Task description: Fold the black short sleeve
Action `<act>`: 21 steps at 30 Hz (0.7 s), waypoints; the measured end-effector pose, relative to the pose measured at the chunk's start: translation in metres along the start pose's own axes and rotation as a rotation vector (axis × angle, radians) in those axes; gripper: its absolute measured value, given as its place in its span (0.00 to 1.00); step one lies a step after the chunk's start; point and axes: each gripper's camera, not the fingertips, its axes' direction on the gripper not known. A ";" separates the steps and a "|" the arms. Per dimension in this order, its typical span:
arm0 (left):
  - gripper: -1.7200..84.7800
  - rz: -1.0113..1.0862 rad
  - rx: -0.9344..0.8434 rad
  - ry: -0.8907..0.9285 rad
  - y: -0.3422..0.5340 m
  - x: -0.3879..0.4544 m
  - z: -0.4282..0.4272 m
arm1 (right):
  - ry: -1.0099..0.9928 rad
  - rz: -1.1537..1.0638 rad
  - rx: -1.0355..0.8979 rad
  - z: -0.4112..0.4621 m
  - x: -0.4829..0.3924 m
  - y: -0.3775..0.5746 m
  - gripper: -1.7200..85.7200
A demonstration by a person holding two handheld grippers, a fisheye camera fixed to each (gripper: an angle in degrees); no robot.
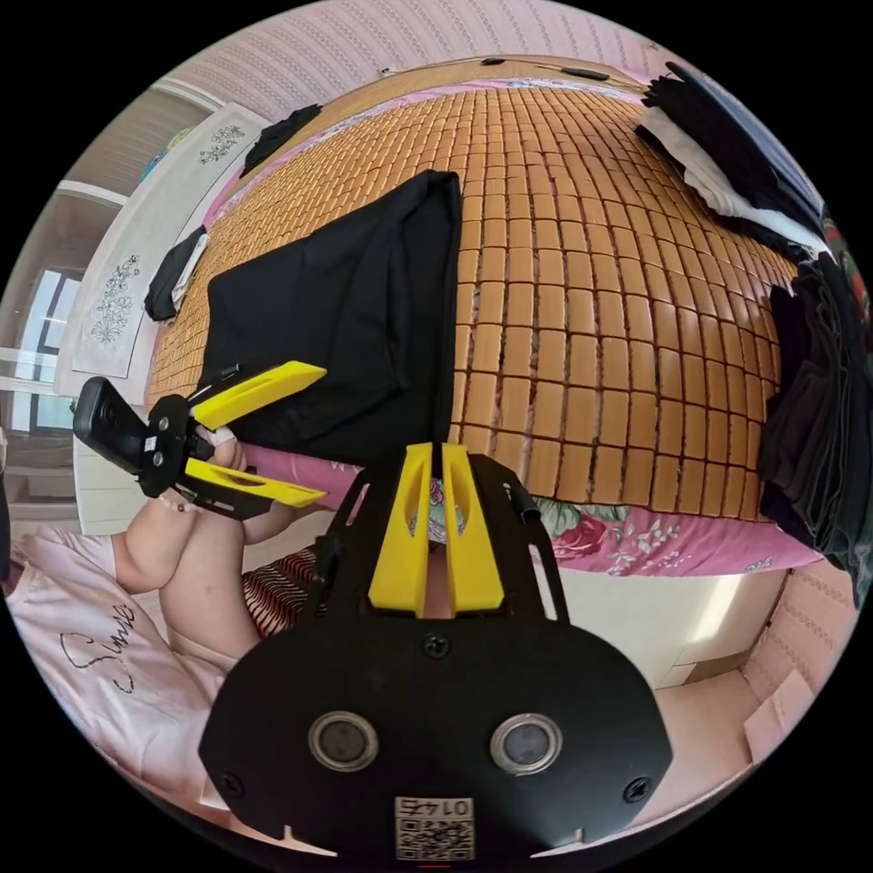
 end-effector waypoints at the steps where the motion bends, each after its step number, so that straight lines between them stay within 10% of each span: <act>1: 0.26 -0.001 0.002 0.001 0.000 0.000 0.000 | -0.042 -0.017 0.012 -0.008 0.006 0.006 0.02; 13: 0.09 0.083 0.021 -0.041 -0.003 0.029 -0.010 | -0.542 -0.101 0.107 -0.067 0.054 0.062 0.04; 21: 0.01 0.132 0.009 -0.055 0.007 0.048 -0.028 | -0.423 0.214 0.216 -0.057 0.150 0.085 0.16</act>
